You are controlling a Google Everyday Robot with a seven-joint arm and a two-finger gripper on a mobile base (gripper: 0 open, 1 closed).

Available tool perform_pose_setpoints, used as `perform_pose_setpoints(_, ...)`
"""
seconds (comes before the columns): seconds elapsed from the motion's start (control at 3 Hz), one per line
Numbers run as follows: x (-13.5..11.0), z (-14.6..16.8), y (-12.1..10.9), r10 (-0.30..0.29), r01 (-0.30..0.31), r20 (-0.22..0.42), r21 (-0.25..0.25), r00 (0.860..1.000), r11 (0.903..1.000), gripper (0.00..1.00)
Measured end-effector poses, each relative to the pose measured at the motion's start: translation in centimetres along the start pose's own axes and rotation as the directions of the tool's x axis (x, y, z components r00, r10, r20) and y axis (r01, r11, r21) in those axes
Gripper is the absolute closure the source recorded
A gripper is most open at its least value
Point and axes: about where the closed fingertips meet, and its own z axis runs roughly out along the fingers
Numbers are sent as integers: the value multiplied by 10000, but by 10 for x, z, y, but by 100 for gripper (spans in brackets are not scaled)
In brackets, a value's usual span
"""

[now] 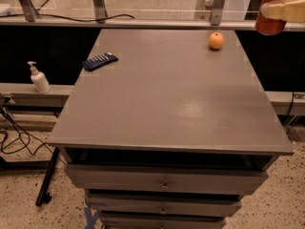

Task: Move coke can near orange

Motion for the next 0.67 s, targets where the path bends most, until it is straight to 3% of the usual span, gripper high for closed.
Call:
perform_pose_setpoints(0.33,10,35,-14,175,-175,-4,259,9998,9995,100)
perform_pose_setpoints(0.67,16,78,-42,508,-544,342,1176,9981,9916,100)
